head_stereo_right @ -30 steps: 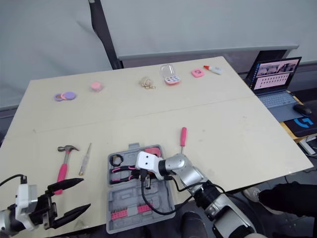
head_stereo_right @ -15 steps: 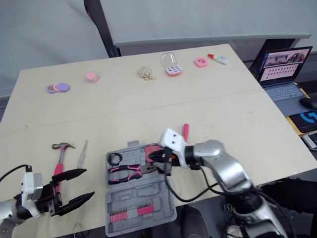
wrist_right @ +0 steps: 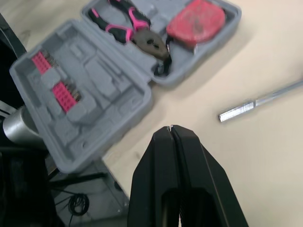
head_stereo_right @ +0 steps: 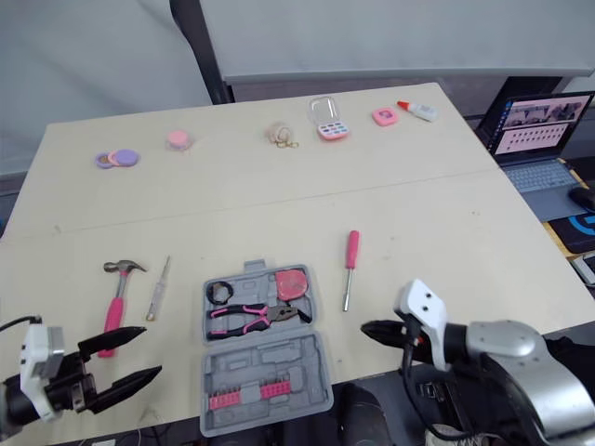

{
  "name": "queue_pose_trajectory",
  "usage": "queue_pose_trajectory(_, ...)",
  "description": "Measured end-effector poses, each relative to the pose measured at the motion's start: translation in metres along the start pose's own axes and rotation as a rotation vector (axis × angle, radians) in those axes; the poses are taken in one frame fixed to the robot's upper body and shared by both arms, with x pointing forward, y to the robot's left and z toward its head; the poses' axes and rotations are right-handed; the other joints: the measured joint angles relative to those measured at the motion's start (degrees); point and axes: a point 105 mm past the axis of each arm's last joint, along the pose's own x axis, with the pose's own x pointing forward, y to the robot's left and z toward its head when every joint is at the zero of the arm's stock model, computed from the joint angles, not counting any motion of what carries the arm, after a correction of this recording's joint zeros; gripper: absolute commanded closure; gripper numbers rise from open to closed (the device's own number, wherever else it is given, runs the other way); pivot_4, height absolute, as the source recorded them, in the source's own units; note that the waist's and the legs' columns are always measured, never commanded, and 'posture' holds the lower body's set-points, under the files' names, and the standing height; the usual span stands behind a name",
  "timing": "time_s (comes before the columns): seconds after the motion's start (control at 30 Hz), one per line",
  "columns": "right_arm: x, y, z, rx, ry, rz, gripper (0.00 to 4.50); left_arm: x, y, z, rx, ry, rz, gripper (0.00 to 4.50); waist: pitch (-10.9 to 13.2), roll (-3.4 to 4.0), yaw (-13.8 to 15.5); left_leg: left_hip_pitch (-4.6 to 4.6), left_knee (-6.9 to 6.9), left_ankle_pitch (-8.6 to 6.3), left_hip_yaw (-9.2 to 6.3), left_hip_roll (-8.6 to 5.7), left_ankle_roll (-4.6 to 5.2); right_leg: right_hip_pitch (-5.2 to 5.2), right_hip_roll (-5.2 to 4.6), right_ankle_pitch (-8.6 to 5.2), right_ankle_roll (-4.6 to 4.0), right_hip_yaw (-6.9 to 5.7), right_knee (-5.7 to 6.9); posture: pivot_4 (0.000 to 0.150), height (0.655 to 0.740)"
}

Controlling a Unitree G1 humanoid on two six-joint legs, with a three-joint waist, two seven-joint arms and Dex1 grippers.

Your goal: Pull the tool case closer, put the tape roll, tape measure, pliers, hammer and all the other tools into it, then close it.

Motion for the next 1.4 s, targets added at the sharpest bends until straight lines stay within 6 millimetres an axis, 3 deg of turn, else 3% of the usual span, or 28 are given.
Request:
queue_pose_trajectory(0.1, -0.010, -0.002, -0.007, 0.030, 0.001, -0.033, 4.43, -0.010, -0.003, -0.007, -0.028, 0.022, 0.031, 0.00, 0.07, -0.10, 0.09, 0.01, 0.19, -0.01, 0.01, 0.01, 0.01, 0.00, 0.00, 0.00, -0.01, 0.04, -0.02, 0.150, 0.7287)
queue_pose_trajectory(0.13, -0.014, -0.004, -0.009, 0.040, 0.001, -0.050, 3.94, -0.013, -0.004, -0.008, -0.030, 0.030, 0.036, 0.00, 0.07, -0.11, 0.15, 0.02, 0.27, -0.01, 0.01, 0.01, 0.02, 0.00, 0.00, 0.01, -0.03, 0.07, -0.02, 0.150, 0.7287)
queue_pose_trajectory(0.17, -0.019, -0.006, -0.014, 0.058, 0.013, -0.064, 3.77, -0.017, -0.004, -0.011, -0.035, 0.041, 0.042, 0.00, 0.08, -0.11, 0.17, 0.03, 0.29, -0.02, 0.02, 0.01, 0.04, 0.02, 0.00, 0.04, -0.07, 0.14, -0.02, 0.150, 0.7287)
queue_pose_trajectory(0.43, -0.035, -0.005, -0.032, 0.116, 0.040, -0.094, 0.05, -0.034, 0.000, -0.027, -0.032, 0.081, 0.094, 0.00, 0.08, -0.11, 0.87, 0.11, 0.32, -0.02, 0.19, 0.13, 0.11, -0.08, 0.03, 0.13, -0.16, 0.46, 0.07, 0.150, 0.7287)
queue_pose_trajectory(0.63, -0.036, -0.006, -0.031, 0.098, 0.031, -0.102, 0.05, -0.041, 0.004, -0.036, 0.014, 0.116, 0.124, 0.00, 0.07, -0.13, 0.98, 0.16, 0.34, -0.08, 0.43, 0.11, 0.21, -0.10, 0.03, 0.16, -0.11, 0.61, 0.06, 0.150, 0.7287)
queue_pose_trajectory(0.8, -0.033, -0.012, -0.021, 0.060, 0.037, -0.109, 0.05, -0.033, 0.012, -0.031, 0.021, 0.130, 0.119, 0.00, 0.05, -0.15, 1.21, 0.20, 0.42, -0.09, 0.53, 0.11, 0.24, -0.10, 0.02, 0.20, -0.05, 0.72, 0.13, 0.150, 0.7287)
queue_pose_trajectory(0.93, -0.024, -0.014, -0.008, 0.025, 0.043, -0.086, 1.20, -0.015, 0.014, -0.020, 0.019, 0.120, 0.064, 1.17, 0.04, -0.18, 1.33, 0.22, 0.51, -0.08, 0.54, 0.11, 0.22, -0.13, 0.03, 0.20, -0.06, 0.75, 0.26, 0.150, 0.7287)
queue_pose_trajectory(1.03, -0.008, -0.013, 0.004, -0.016, 0.038, -0.046, 2.89, 0.004, 0.012, -0.008, 0.051, 0.114, -0.006, 2.84, 0.04, -0.18, 1.28, 0.21, 0.54, -0.06, 0.57, 0.04, 0.19, -0.17, 0.03, 0.20, -0.07, 0.77, 0.52, 0.150, 0.7287)
queue_pose_trajectory(1.13, 0.008, -0.014, 0.010, -0.039, 0.035, -0.035, 4.26, 0.019, 0.013, -0.006, 0.055, 0.107, -0.034, 4.20, 0.03, -0.18, 1.26, 0.20, 0.54, -0.05, 0.59, -0.01, 0.16, -0.19, 0.08, 0.20, -0.07, 0.76, 0.59, 0.150, 0.7287)
queue_pose_trajectory(1.17, 0.012, -0.014, 0.011, -0.047, 0.036, -0.030, 4.47, 0.024, 0.013, -0.005, 0.055, 0.106, -0.043, 4.45, 0.03, -0.18, 1.23, 0.18, 0.54, -0.05, 0.60, 0.00, 0.16, -0.20, 0.10, 0.20, -0.07, 0.75, 0.60, 0.150, 0.7287)
queue_pose_trajectory(1.4, 0.031, -0.018, 0.008, -0.090, 0.088, -0.011, 4.47, 0.041, 0.016, -0.005, 0.082, 0.160, -0.078, 4.45, 0.02, -0.20, 1.21, 0.18, 0.59, -0.04, 0.73, -0.02, 0.14, -0.21, 0.12, 0.21, -0.05, 0.74, 0.63, 0.150, 0.7287)
